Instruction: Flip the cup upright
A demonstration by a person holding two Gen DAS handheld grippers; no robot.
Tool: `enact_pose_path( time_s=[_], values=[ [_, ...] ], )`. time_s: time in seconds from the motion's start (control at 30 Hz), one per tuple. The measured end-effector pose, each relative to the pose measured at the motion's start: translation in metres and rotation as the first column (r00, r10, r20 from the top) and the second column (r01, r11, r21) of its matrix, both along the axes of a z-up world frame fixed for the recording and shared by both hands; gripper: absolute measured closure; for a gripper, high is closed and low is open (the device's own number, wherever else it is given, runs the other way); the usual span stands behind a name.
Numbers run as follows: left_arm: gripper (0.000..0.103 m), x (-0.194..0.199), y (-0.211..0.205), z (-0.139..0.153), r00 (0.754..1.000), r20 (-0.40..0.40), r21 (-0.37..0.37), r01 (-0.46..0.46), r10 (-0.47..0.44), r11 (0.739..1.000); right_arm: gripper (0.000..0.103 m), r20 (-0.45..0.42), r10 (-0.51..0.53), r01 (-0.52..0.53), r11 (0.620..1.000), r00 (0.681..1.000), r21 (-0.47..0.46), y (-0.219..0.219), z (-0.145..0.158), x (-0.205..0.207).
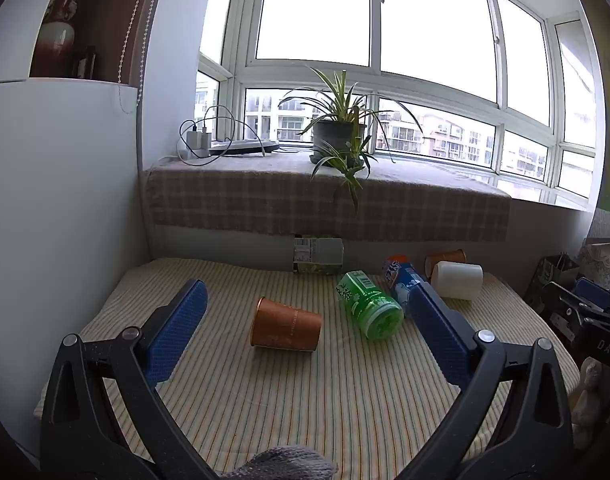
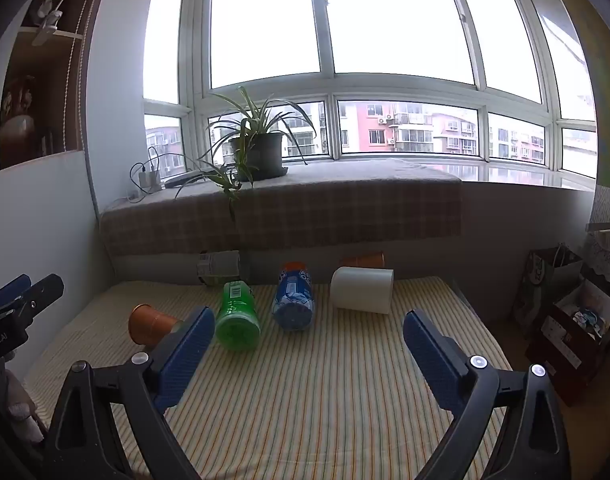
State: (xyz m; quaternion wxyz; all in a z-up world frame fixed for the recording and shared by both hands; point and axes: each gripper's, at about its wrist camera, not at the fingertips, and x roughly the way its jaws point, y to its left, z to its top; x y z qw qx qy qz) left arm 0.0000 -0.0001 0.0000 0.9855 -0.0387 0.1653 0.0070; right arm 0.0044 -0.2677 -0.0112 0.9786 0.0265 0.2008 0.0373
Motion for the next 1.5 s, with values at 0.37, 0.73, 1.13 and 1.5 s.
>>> enact_pose_path(
  time_s=[0.37,0.73,1.13,1.5],
  values=[
    [0.001,0.0003,-0.001,-0.0001,1.0,-0.002,-0.003,-0.001,0.001,1.0,0.006,0.007,-0.003,0.003,1.0,1.0,-0.001,0.0048,0.0025,-0.0007],
    [0.001,-0.0015,0.0033,-0.0027,1.0,-0.006,-0.007,-0.002,0.001,1.0,0.006,0.013,-0.01,0.01,1.0,1.0,-0.006,-0.0016,0.0081,0.002],
    [0.001,0.0013,0.0025,-0.0038,1.0,-0.01,-0.01,-0.001,0.001,1.0,0.006,0.018,-0.015,0.015,1.0,1.0,-0.02,0.0025,0.0027,0.0025],
    [0.001,0.0019,0.0027,-0.0045,1.0,-0.011,-0.01,-0.002,0.002,1.0,0.006,0.028,-0.025,0.026,0.999,0.999,-0.032,0.0047,0.0019,0.0018]
  ],
)
